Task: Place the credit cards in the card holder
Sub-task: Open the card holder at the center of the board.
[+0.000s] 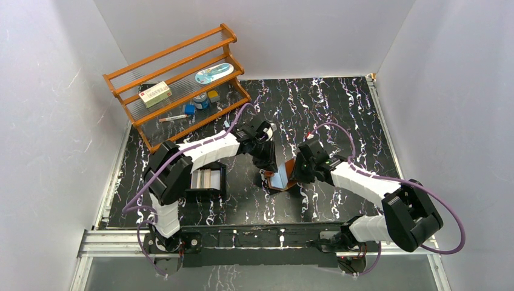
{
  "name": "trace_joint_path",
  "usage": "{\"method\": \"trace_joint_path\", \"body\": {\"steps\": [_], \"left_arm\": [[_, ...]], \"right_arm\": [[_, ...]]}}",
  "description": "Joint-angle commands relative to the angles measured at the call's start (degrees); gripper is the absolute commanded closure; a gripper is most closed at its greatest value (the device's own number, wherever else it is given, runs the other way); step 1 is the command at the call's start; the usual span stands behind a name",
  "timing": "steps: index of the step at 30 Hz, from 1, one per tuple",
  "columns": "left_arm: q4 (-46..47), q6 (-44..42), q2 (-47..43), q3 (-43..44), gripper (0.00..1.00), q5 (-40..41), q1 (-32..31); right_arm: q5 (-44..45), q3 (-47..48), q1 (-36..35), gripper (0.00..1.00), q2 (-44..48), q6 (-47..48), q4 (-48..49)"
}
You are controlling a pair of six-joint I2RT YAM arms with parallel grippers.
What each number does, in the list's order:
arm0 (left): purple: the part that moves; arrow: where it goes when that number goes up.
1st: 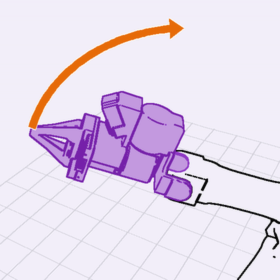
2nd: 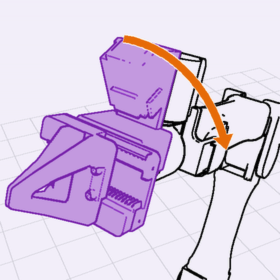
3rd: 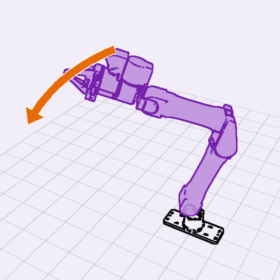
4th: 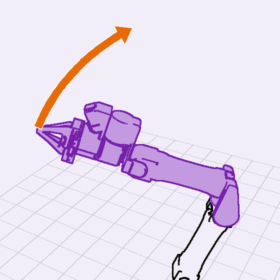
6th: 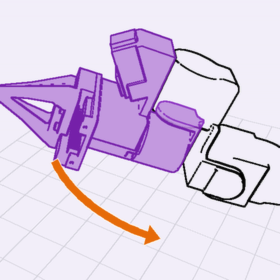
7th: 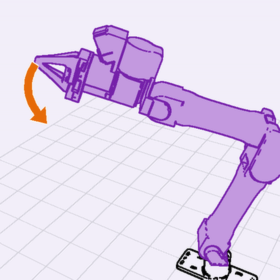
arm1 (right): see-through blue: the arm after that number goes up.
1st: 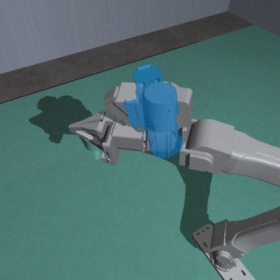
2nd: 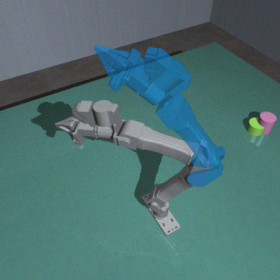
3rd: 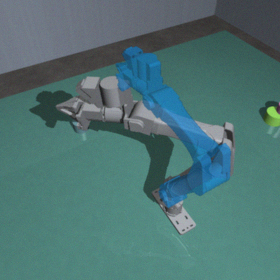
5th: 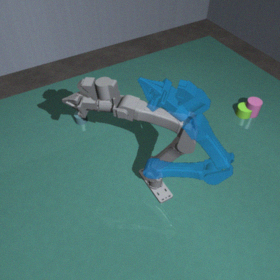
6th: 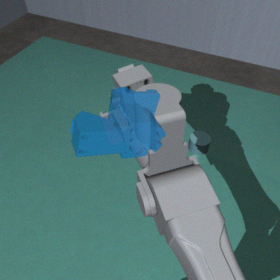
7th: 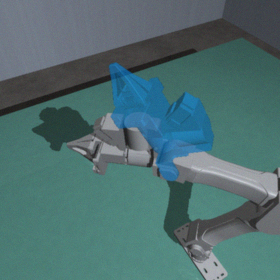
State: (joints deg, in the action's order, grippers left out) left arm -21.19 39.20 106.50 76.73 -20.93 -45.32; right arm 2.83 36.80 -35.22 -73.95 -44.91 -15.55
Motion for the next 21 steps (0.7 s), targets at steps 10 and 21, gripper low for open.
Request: {"method": "trace_joint_path", "body": {"steps": [10, 21], "left_arm": [[5.33, 0.11, 2.44, 0.52, 0.88, -8.41, 0.19], [7.75, 1.84, 2.89, 1.06, 0.87, -8.38, 0.15]], "right_arm": [[-5.82, 15.65, 0.05, 0.56, 5.97, 1.69, -17.22], [-8.7, 12.16, -3.76, 0.66, 7.05, -0.18, -9.34]]}}
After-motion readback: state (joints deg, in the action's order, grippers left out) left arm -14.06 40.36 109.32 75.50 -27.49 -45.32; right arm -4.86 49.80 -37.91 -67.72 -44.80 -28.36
